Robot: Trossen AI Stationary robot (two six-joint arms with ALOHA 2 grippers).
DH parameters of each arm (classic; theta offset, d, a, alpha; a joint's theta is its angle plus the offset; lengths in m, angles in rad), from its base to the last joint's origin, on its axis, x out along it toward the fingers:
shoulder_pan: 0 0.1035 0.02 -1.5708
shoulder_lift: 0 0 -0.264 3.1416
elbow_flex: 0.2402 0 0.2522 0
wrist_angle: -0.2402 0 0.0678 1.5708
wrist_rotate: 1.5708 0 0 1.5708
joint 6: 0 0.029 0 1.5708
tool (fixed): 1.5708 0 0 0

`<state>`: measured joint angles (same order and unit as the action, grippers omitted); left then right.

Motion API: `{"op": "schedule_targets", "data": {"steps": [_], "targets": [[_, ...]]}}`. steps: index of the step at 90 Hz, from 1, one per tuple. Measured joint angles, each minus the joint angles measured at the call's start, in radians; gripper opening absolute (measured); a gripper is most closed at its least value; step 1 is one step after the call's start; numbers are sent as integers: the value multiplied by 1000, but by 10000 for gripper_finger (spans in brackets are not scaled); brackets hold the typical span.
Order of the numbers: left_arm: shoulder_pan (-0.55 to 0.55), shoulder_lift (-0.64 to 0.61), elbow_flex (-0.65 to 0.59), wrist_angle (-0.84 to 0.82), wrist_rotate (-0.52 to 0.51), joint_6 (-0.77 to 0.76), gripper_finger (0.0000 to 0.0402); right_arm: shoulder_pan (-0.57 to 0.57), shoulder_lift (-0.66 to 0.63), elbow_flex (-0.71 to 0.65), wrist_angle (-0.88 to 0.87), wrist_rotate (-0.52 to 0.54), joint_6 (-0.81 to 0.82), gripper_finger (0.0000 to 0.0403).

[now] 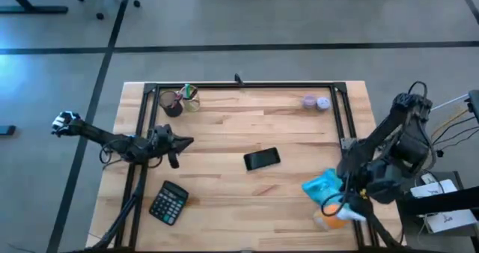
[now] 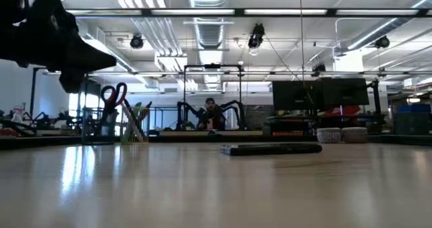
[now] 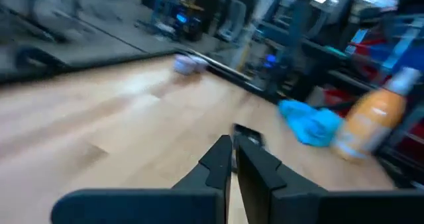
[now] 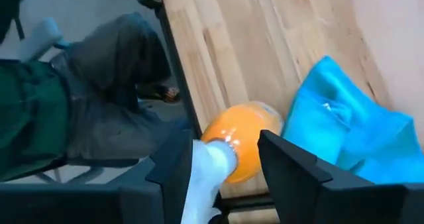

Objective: Apply microfiber cloth
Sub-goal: Spray the cellphone with the orange spray bottle

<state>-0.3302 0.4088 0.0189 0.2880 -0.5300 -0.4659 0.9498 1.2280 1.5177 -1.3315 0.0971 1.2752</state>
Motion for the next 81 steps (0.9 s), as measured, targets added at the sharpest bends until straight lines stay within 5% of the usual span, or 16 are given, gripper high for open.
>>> {"op": "schedule_targets", "data": {"steps": [15,81], "targets": [[0,88,0,204,146,40,6,8,60,55,-10,0,-8,163],[-1,649,0,963,148,213,6,15,134,64,-71,-101,-50,177]]}}
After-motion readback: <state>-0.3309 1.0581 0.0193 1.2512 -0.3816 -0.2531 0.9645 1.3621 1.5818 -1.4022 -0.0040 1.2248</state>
